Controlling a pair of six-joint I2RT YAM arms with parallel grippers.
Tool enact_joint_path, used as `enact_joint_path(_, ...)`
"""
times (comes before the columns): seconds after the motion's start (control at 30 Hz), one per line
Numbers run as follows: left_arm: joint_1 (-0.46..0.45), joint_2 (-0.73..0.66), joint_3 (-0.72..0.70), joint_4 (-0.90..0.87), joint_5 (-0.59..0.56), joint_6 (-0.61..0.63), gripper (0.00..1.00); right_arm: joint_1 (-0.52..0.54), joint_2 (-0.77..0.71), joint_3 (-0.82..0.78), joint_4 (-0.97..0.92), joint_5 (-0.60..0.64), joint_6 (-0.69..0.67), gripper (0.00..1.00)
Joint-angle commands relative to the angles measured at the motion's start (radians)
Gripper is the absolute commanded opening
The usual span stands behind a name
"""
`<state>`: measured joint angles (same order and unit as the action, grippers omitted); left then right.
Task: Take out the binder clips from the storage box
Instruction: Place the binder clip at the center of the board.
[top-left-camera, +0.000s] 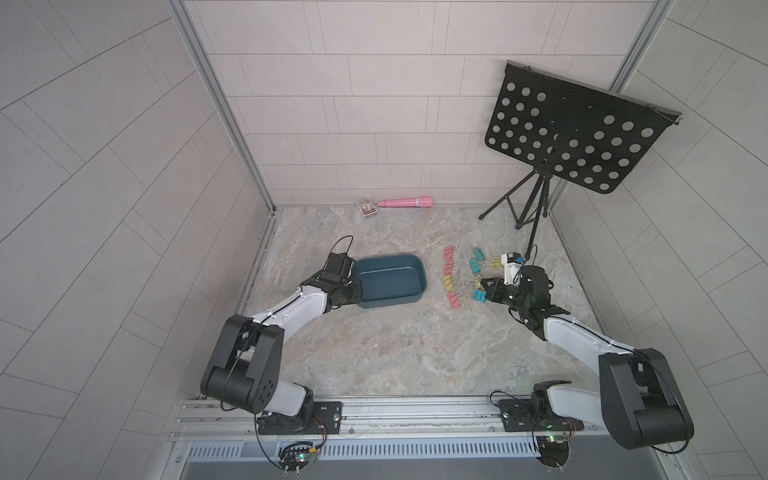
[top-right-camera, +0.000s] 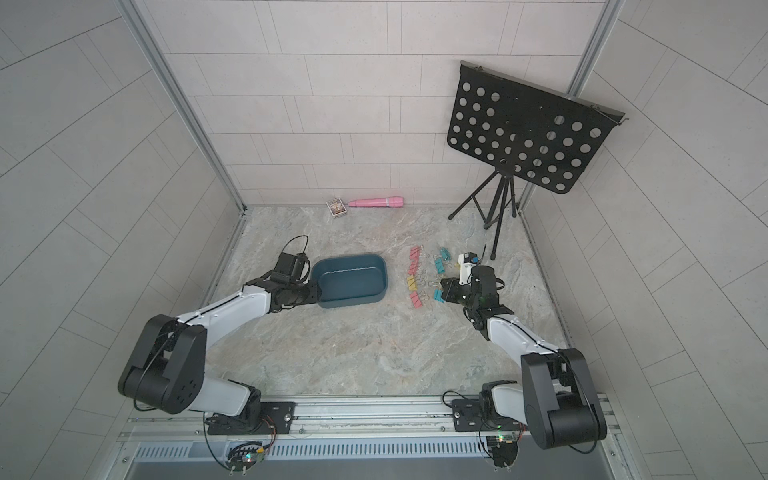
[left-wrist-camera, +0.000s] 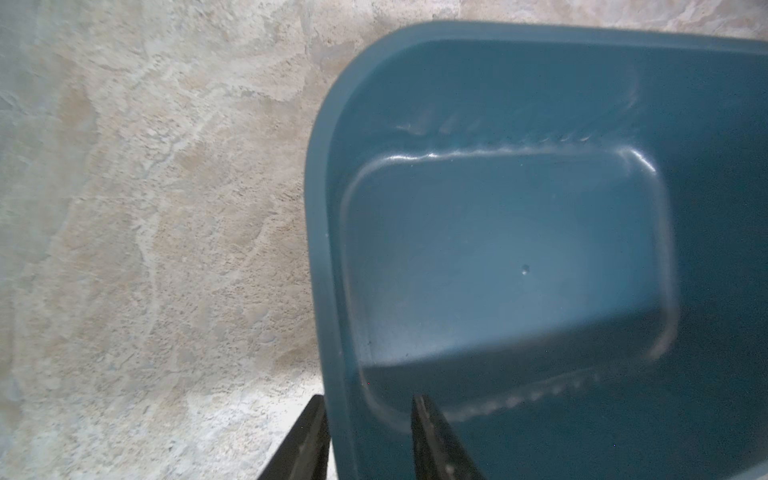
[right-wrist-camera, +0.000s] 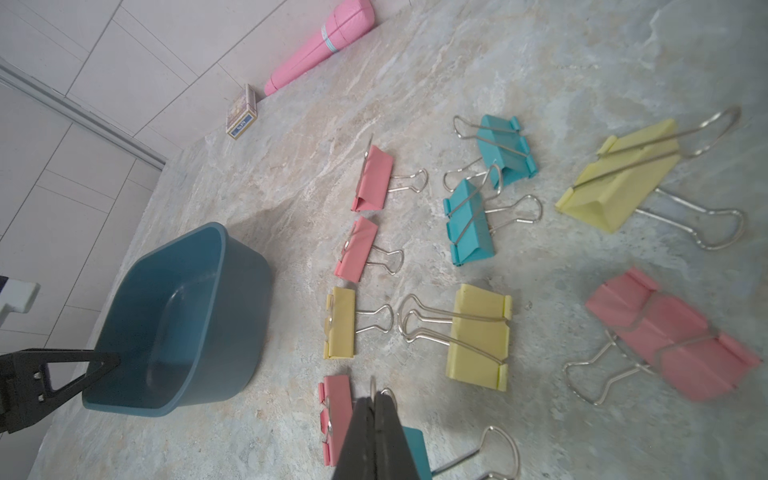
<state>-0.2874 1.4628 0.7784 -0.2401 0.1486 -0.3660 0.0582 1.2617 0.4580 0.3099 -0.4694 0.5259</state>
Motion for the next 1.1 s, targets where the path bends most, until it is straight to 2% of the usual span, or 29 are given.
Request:
enact_joint_path(0.0, 0.006, -0.017, -0.004, -0.011, -0.013, 0.004, 0.41, -0.008, 0.034, -0.022, 0.109, -0.022, 0.038, 0.00)
enact_joint_path(0.37, 0.006, -0.013, -0.004, -0.011, -0.016, 0.005, 0.41, -0.026, 0.109, -0.078, 0.270, -0.044, 0.098, 0.00)
enact_joint_path(1.07, 0.006, -0.003, 0.002, -0.013, -0.012, 0.008, 0.41, -0.049, 0.183, -0.117, 0.355, -0.077, 0.132, 0.02)
